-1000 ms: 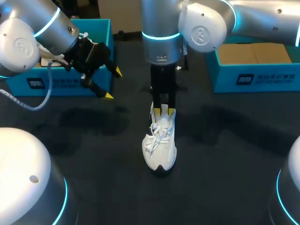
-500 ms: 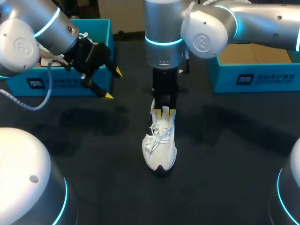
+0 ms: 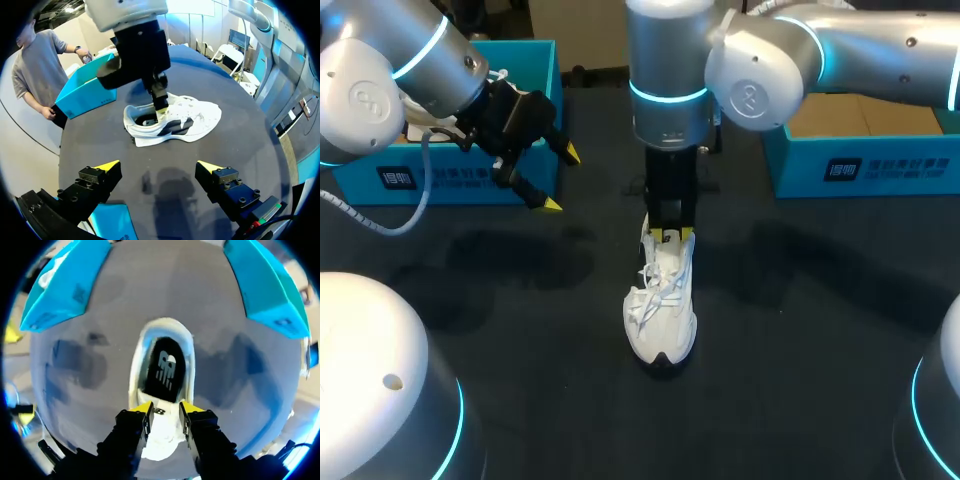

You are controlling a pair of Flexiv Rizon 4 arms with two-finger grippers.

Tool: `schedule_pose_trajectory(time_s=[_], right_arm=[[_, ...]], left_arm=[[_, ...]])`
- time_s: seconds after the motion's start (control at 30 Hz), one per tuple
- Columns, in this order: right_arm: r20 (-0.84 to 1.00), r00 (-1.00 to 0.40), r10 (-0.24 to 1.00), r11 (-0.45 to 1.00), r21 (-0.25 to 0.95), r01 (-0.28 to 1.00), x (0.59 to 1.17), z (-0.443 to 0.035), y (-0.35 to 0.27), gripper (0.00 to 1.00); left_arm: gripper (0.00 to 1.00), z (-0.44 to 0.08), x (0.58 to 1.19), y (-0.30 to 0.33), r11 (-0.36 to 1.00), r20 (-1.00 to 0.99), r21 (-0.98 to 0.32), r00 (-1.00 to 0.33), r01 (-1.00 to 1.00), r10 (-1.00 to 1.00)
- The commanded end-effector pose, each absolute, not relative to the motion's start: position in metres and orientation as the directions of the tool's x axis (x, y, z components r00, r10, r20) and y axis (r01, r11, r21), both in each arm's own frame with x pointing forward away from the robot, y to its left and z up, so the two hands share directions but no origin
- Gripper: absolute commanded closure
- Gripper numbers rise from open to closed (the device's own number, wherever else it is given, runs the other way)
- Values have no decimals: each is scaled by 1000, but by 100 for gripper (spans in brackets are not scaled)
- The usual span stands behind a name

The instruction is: Take the shoe out of the shoebox, open the shoe tongue, remove and reinsert the insole, then place the shoe into the shoebox

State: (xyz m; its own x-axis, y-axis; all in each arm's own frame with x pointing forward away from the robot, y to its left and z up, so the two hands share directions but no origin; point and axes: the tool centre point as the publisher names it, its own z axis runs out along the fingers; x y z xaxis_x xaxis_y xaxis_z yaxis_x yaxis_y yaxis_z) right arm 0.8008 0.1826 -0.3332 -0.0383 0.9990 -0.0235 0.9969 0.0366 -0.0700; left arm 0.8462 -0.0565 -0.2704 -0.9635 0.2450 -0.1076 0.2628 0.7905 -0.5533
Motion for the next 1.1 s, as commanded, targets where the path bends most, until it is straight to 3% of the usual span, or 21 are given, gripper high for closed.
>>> schedule_pose_trajectory(time_s=[0.03,0.07,0.1,0.13,0.2,0.37,0.83,0.97,1.1], right_arm=[[-62,-208,976,210,21,977,787,-299,181,57],[-73,-269,960,272,29,962,787,-296,180,53],[-73,-332,940,336,46,941,787,-293,182,42],[-64,-375,925,378,53,924,788,-290,183,24],[-75,-484,872,489,82,868,792,-284,186,1],[-155,-657,738,672,79,737,809,-271,195,0],[-184,-659,729,679,81,730,813,-269,192,0],[-186,-836,516,847,-36,531,837,-276,187,0],[-197,-919,341,926,-97,365,860,-268,188,0]], left_arm=[[0,-271,845,-56,791,-109,-552,-963,263,245],[0,-271,845,-56,791,-109,-552,-963,263,245],[0,-271,845,-56,791,-109,-552,-963,263,245],[0,-271,845,-56,791,-109,-552,-963,263,245],[0,-271,845,-56,791,-109,-552,-963,263,245],[0,-271,845,-56,791,-109,-552,-963,263,245],[0,-271,845,-56,791,-109,-552,-963,263,245],[0,-271,845,-56,791,-109,-552,-963,263,245],[0,-271,845,-56,791,-109,-552,-963,263,245]])
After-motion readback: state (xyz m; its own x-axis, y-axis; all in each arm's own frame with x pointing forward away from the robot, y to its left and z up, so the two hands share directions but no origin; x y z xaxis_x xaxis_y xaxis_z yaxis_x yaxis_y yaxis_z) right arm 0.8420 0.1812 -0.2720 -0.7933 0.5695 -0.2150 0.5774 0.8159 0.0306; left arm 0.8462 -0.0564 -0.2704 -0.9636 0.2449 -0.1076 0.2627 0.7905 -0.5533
